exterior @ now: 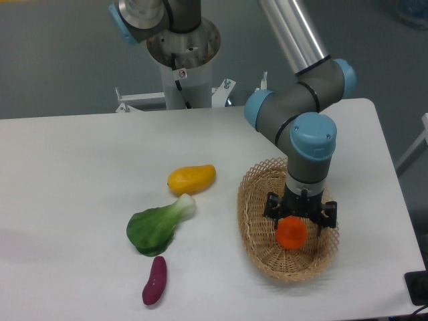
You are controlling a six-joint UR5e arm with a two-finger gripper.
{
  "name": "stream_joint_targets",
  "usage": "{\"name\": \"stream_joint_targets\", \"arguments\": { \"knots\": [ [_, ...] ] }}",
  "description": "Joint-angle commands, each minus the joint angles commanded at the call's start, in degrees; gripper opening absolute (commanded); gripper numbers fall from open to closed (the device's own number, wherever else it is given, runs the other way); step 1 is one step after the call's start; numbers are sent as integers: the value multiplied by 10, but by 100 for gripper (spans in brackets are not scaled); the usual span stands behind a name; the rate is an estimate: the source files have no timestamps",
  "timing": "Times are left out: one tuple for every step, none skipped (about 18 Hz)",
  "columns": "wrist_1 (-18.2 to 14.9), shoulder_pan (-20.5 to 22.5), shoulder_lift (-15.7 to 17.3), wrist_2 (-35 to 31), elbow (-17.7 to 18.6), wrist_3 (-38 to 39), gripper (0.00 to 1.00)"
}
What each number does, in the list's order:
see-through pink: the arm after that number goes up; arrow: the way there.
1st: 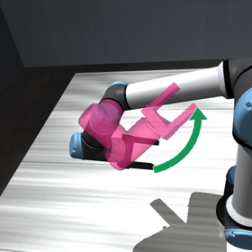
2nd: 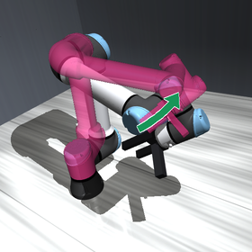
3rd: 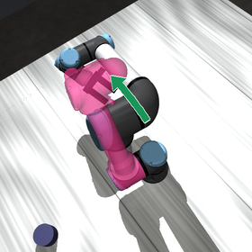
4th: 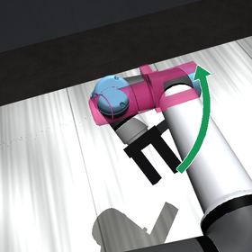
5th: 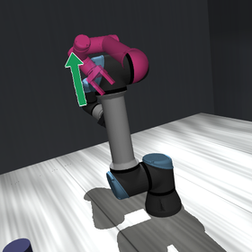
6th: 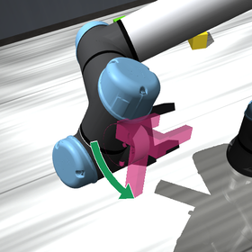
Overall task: Place the orange in the basket
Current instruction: 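Open the gripper to release the orange and lift away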
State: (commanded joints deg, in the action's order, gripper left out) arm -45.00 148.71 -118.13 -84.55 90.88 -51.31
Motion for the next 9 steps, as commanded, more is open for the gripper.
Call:
{"name": "stream_joint_targets", "arguments": {
  "knots": [
    [-1, 0, 2, -1, 0, -10, 100],
    [-3, 0, 3, 0, 0, -13, 100],
    [-5, 3, 7, -1, 0, -14, 100],
    [-6, 5, 9, 0, 0, -16, 100],
    [-6, 5, 10, 0, 0, -23, 100],
    [-7, 11, 15, 0, 3, -40, 100],
    [-7, 15, 18, 1, 8, -52, 100],
    [-9, 18, 23, 3, 11, -63, 100],
    [-9, 18, 23, 3, 11, -65, 100]
  ]
}}
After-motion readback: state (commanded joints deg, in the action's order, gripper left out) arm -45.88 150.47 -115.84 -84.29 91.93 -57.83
